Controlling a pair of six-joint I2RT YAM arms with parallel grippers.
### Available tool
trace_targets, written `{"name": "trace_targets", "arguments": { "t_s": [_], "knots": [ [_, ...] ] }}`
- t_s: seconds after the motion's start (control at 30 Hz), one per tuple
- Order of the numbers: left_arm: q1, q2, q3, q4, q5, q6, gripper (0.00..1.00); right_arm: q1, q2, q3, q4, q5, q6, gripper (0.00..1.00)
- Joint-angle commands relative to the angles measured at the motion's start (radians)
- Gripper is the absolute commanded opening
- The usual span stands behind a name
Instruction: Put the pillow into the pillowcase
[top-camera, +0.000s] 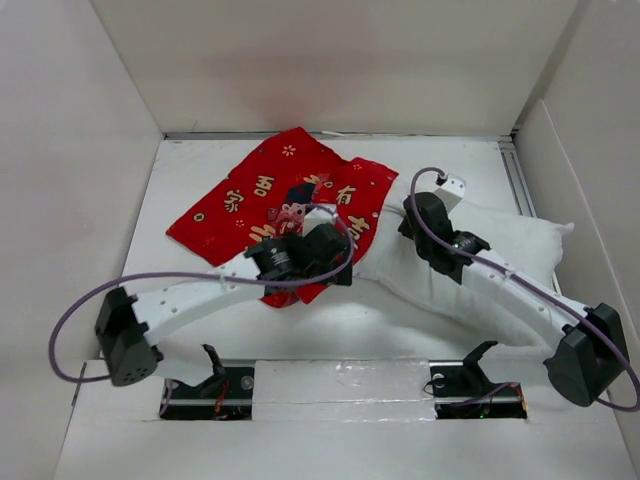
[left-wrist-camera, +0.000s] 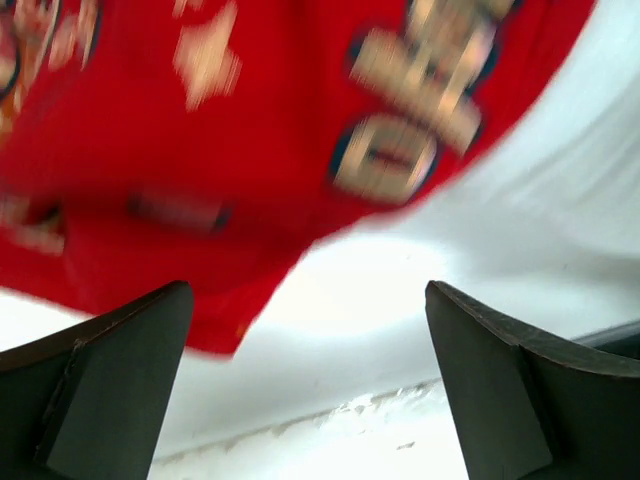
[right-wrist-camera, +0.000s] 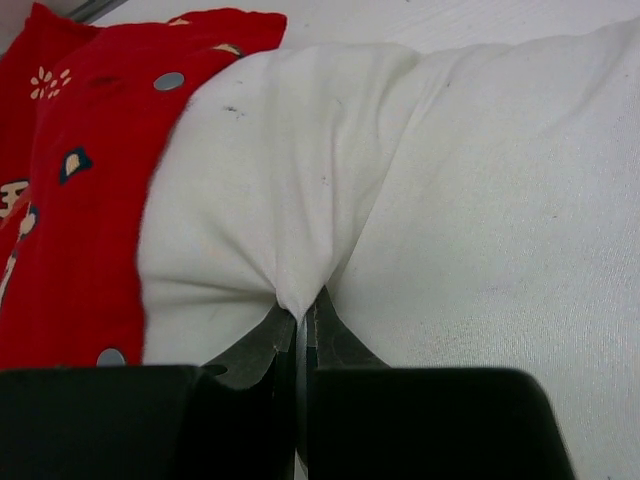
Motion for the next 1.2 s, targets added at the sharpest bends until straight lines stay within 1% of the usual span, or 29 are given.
{"name": "trace_targets", "arguments": {
  "t_s": [0.0,0.03,0.07,0.13,0.17,0.23,0.3,0.37,0.4,0.53,0.67,0.7,0.73,0.77,0.87,0.9,0.93,1.0,1.07,1.1,1.17],
  "knots": [
    [-0.050,-0.194,-0.124,0.057,-0.078,-0.129,1.00,-0.004,0.022,0.008,0.131,-0.005,0.009,0.00],
    [-0.051,-0.241,-0.160,0.069,-0.069,-0.141,1.00,-0.004,0.022,0.017,0.141,-0.016,0.000,0.00],
    [-0.051,-0.258,-0.232,0.080,-0.069,-0.142,1.00,-0.004,0.022,0.017,0.141,-0.028,0.000,0.00],
    [-0.051,-0.269,-0.288,0.114,-0.069,-0.152,1.00,-0.004,0.031,0.017,0.153,-0.040,-0.011,0.00],
    [-0.051,-0.269,-0.325,0.125,-0.095,-0.152,1.00,-0.004,0.031,0.017,0.163,-0.041,-0.011,0.00],
    [-0.051,-0.269,-0.351,0.172,-0.113,-0.134,1.00,-0.004,0.022,0.007,0.179,-0.073,-0.034,0.00],
    [-0.051,-0.234,-0.371,0.212,-0.147,-0.109,1.00,-0.004,0.013,0.007,0.193,-0.105,-0.046,0.00],
    [-0.051,-0.199,-0.371,0.237,-0.184,-0.088,1.00,-0.004,0.013,0.007,0.203,-0.132,-0.077,0.00],
    [-0.051,-0.155,-0.371,0.237,-0.217,-0.088,1.00,-0.004,0.013,0.007,0.203,-0.152,-0.086,0.00],
    [-0.051,-0.049,-0.328,0.237,-0.302,-0.076,1.00,-0.004,-0.022,0.007,0.203,-0.162,-0.107,0.00],
    [-0.051,0.039,-0.280,0.169,-0.406,-0.112,1.00,-0.004,-0.058,-0.003,0.203,-0.205,-0.138,0.00],
    [-0.051,0.054,-0.265,0.169,-0.424,-0.112,0.97,-0.004,-0.058,-0.003,0.203,-0.205,-0.138,0.00],
    [-0.040,0.083,-0.265,0.160,-0.440,-0.121,0.93,-0.004,-0.058,-0.003,0.203,-0.218,-0.138,0.00],
    [-0.025,0.096,-0.239,0.160,-0.440,-0.122,0.78,-0.004,-0.068,-0.013,0.213,-0.219,-0.147,0.00],
    [-0.024,0.117,-0.193,0.131,-0.452,-0.122,0.34,-0.004,-0.069,-0.013,0.213,-0.228,-0.158,0.00],
    [-0.024,0.117,-0.181,0.122,-0.452,-0.122,0.14,-0.004,-0.069,-0.013,0.213,-0.228,-0.158,0.00],
    [-0.024,0.117,-0.169,0.109,-0.461,-0.122,0.07,-0.004,-0.069,-0.013,0.213,-0.228,-0.169,0.00],
    [-0.024,0.117,-0.123,0.086,-0.461,-0.122,0.01,-0.004,-0.059,-0.023,0.213,-0.248,-0.169,0.00],
    [-0.024,0.117,-0.086,0.044,-0.474,-0.111,0.00,-0.004,-0.049,-0.023,0.240,-0.272,-0.198,0.00],
    [-0.034,0.126,-0.029,0.024,-0.474,-0.099,0.00,-0.004,-0.035,-0.023,0.255,-0.313,-0.210,0.00],
    [-0.064,0.127,0.043,-0.024,-0.431,-0.073,0.00,-0.004,-0.020,-0.033,0.303,-0.350,-0.230,0.00]
  ]
}}
